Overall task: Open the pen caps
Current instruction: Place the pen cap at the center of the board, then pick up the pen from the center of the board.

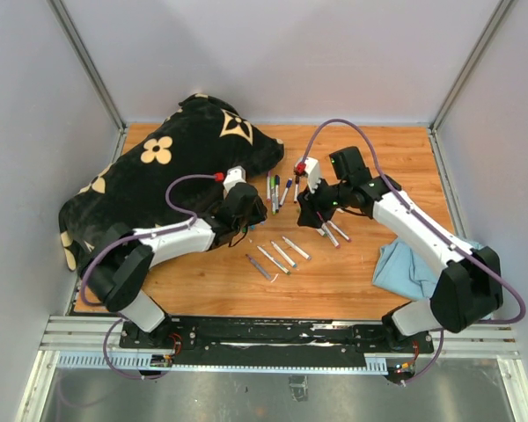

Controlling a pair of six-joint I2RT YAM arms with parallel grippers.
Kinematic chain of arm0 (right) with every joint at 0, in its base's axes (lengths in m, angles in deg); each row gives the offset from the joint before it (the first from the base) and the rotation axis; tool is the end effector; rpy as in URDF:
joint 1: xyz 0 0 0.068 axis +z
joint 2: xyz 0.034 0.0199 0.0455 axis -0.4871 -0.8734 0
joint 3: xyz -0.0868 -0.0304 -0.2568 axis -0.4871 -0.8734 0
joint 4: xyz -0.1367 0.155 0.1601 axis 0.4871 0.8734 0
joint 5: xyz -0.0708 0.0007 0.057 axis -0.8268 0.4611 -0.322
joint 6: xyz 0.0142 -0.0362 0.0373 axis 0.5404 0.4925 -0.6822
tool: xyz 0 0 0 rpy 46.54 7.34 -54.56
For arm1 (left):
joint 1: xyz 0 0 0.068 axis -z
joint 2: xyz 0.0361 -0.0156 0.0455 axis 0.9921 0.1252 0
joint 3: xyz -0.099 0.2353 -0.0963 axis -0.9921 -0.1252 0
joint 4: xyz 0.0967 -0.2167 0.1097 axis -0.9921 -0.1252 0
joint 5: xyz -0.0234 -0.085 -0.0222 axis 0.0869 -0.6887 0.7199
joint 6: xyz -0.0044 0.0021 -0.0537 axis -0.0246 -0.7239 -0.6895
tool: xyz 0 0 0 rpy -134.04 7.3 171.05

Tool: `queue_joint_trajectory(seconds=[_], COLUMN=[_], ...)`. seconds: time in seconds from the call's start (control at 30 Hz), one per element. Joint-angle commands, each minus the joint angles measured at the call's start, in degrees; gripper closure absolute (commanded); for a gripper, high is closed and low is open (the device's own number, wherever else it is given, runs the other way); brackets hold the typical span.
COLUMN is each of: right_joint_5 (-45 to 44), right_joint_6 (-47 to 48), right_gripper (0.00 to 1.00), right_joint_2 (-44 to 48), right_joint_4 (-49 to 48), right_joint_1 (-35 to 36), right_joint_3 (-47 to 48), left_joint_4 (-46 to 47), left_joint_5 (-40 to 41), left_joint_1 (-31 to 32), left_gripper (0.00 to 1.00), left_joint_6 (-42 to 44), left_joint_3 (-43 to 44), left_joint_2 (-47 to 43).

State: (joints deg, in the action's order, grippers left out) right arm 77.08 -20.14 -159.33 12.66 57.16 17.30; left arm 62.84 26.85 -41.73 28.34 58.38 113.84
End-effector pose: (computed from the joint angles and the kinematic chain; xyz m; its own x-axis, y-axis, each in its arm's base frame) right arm 0.2653 0.1632 0.2945 -0.4076 -0.4790 -0.7775 -0.8762 0.4449 0.1853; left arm 0.2619 -0.2119 0.1884 -0.6053 -0.3559 -0.7120 -0.0323 0.9047 -0.4249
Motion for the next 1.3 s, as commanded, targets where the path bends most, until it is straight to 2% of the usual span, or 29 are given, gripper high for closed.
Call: queue_joint_trajectory(seconds=[0.0, 0.23, 0.37, 0.53, 0.67, 0.8, 0.97, 1.03, 1.13, 1.27], right_joint_5=[5.00, 10.79, 12.95, 14.34, 14.21, 12.65, 12.82, 12.12, 9.94, 8.36], right_joint_6=[3.92, 5.92, 6.45, 6.67, 7.41, 8.29, 8.85, 9.65, 9.51, 9.17], right_gripper=[0.48, 0.47, 0.47, 0.46, 0.44, 0.41, 0.29, 0.20, 0.01, 0.02], right_joint_2=[4.10, 9.51, 12.19, 14.65, 16.30, 19.01, 20.32, 19.53, 17.94, 16.27], right_joint_4=[1.35, 1.36, 0.88, -0.10, -0.18, -1.27, -2.52, -1.77, -0.60, -1.52], right_joint_1=[-2.22, -6.61, -8.78, -10.69, -11.68, -11.97, -11.98, -11.97, -11.97, -11.93], right_joint_3=[-1.45, -2.70, -3.66, -4.58, -4.74, -5.38, -6.23, -5.49, -4.02, -4.60], left_joint_4=[3.82, 14.85, 21.40, 24.05, 24.84, 26.89, 30.33, 32.84, 36.06, 38.43], left_joint_5=[-1.48, -8.91, -10.51, -9.88, -11.59, -15.50, -21.32, -22.89, -24.31, -25.35], left_joint_1=[0.66, 0.58, 0.58, 0.49, 0.49, 0.49, 0.49, 0.49, 0.49, 0.49], left_gripper=[0.63, 0.63, 0.40, 0.19, 0.10, 0.07, 0.06, 0.05, 0.02, 0.01], left_joint_6=[3.80, 10.75, 11.84, 13.92, 14.91, 15.07, 15.34, 15.31, 14.78, 13.90], left_joint_3=[-3.55, -16.82, -25.65, -31.18, -33.43, -35.31, -37.80, -39.21, -41.16, -42.84], left_joint_2=[-8.55, -23.19, -32.45, -40.49, -44.16, -45.66, -47.46, -48.55, -49.91, -50.68])
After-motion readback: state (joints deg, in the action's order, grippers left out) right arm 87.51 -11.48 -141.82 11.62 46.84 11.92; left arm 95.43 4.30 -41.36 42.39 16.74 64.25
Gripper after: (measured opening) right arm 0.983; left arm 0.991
